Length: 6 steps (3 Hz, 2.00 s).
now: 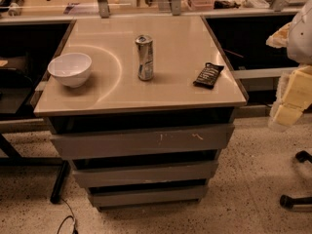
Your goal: Open bottom drawer
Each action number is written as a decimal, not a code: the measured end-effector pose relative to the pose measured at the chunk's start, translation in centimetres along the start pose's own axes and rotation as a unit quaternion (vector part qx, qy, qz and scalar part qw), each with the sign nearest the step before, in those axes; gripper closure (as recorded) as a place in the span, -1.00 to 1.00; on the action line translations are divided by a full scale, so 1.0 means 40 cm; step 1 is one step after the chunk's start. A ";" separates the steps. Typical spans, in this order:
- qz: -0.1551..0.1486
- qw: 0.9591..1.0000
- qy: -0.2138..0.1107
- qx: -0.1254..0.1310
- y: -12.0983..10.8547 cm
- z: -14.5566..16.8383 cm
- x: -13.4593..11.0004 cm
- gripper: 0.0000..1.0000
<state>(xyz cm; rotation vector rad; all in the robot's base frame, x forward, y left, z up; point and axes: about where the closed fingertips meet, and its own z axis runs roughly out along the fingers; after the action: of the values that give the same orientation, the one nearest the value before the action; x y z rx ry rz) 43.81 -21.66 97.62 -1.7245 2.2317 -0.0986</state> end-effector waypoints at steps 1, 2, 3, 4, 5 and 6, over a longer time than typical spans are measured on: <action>0.000 1.000 0.000 0.003 0.000 -0.002 -0.001 -1.00; 0.006 1.000 -0.002 -0.021 0.061 0.060 0.001 -1.00; 0.020 0.998 -0.029 -0.051 0.164 0.187 -0.027 -1.00; 0.024 0.995 -0.049 -0.086 0.260 0.355 -0.052 -1.00; 0.035 0.990 -0.059 -0.126 0.345 0.519 -0.071 -1.00; 0.035 0.990 -0.059 -0.126 0.346 0.519 -0.072 -1.00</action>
Offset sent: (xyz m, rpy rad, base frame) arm -0.0670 0.0380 -0.1267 0.0786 0.2133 -0.0035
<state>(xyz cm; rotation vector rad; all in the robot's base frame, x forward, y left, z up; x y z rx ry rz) 37.59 -12.34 75.15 -1.7218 2.2932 0.3068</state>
